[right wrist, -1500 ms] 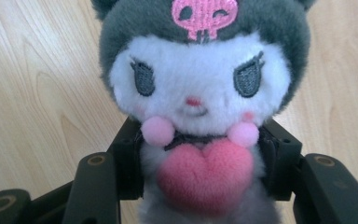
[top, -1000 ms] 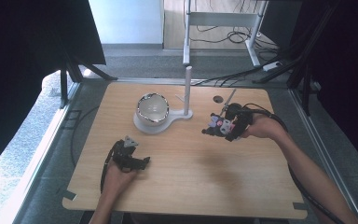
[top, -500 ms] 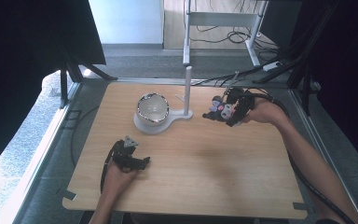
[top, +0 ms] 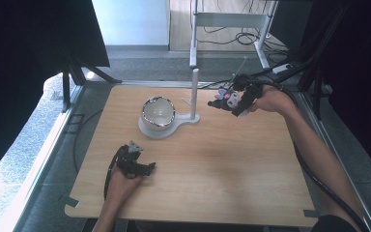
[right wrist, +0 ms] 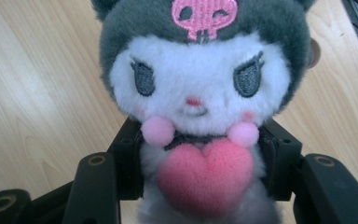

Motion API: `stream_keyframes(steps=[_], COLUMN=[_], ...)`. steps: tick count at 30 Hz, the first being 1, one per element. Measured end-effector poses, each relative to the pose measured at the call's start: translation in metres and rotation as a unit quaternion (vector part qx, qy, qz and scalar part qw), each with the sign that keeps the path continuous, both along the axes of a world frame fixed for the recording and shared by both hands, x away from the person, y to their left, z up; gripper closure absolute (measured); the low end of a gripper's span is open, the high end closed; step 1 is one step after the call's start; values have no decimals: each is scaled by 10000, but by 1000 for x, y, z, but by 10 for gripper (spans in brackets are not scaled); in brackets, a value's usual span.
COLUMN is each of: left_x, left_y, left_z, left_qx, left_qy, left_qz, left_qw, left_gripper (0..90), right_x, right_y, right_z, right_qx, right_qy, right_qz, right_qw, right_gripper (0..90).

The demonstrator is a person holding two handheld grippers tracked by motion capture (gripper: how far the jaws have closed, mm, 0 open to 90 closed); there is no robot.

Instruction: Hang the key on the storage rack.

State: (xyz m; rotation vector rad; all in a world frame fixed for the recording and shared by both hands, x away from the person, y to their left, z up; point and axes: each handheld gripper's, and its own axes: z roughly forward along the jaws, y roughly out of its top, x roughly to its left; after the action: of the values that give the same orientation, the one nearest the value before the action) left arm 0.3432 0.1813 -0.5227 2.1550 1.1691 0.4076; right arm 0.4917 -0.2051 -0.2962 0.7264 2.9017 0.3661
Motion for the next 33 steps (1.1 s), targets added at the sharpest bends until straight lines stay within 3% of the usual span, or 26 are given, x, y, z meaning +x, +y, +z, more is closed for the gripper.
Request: stream_keyframes(steps=[18, 33], left_x=[0, 0], left_y=[0, 0], left_z=[0, 0], left_qx=[-3, -14], left_qy=[9, 7], left_qz=[0, 7], left_qw=[10000, 10000], left_gripper=[29, 29], right_x=[30, 50], right_y=[17, 40], right_z=[25, 31], right_qx=[-3, 12], right_qy=[-193, -242], right_qz=[-98, -79], right_qw=[9998, 9997], right_gripper=[449, 449])
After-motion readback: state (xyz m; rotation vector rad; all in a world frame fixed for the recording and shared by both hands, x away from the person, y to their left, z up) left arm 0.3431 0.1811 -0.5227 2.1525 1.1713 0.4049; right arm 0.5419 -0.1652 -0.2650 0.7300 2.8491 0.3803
